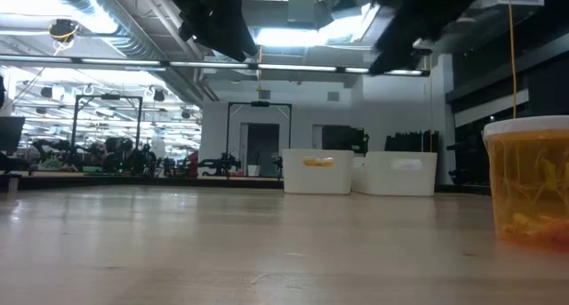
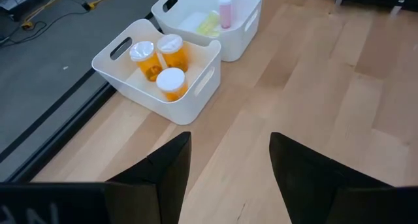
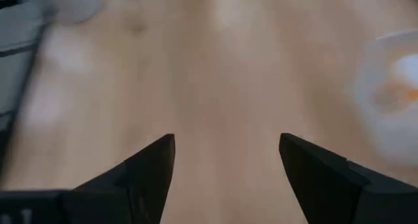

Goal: Pick and place medicine bottles into bin by pill shape (circle, oval)
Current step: Put the large orange medicine pill bottle into the left white bin

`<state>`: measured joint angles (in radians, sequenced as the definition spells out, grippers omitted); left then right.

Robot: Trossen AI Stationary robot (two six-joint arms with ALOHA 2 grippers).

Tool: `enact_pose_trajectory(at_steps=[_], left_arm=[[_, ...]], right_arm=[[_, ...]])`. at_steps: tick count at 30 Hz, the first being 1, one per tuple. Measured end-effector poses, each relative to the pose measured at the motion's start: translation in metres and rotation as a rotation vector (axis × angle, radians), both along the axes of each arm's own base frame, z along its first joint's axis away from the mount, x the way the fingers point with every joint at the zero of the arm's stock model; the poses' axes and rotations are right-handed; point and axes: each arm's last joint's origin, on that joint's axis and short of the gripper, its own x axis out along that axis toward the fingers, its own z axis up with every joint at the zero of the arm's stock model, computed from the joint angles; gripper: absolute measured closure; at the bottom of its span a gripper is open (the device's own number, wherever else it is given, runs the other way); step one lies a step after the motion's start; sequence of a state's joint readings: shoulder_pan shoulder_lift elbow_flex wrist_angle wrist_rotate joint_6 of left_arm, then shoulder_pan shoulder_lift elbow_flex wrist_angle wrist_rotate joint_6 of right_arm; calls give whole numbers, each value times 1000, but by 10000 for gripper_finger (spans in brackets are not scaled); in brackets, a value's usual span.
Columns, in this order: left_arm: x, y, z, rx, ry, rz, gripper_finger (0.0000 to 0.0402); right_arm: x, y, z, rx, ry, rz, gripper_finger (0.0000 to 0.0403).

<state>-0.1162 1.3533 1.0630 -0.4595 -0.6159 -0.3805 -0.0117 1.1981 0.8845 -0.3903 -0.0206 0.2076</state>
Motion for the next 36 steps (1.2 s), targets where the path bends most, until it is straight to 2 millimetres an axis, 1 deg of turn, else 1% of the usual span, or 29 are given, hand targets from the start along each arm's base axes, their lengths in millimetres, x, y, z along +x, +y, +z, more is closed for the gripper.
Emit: enact_pose_trajectory(at_steps=[3,6,10,13,16,20,23,29,32,36], left_arm=[[0,0,0,0,0,0,202],[0,0,0,0,0,1,202],[0,0,0,0,0,1,202],[0,0,0,0,0,1,202],[0,0,0,0,0,1,202],[0,0,0,0,0,1,202],[0,0,0,-1,-1,1,202],[0,0,0,0,-1,1,202],[0,0,0,-1,-1,1,202],[0,0,0,-1,-1,1,202]], right_arm=[[-15,35,4,73,44,81,127],[-25,68,3,121,86,176,127],[-36,108,-7,146,122,303,127],[-44,129,-17,111,154,328,127],[-50,141,-29,51,183,330,127],[-50,153,-44,11,226,330,127],[-45,157,-56,-14,264,291,127],[-33,167,-84,-54,329,289,127],[-26,173,-94,-44,320,323,127],[-17,181,-101,-56,258,376,127]])
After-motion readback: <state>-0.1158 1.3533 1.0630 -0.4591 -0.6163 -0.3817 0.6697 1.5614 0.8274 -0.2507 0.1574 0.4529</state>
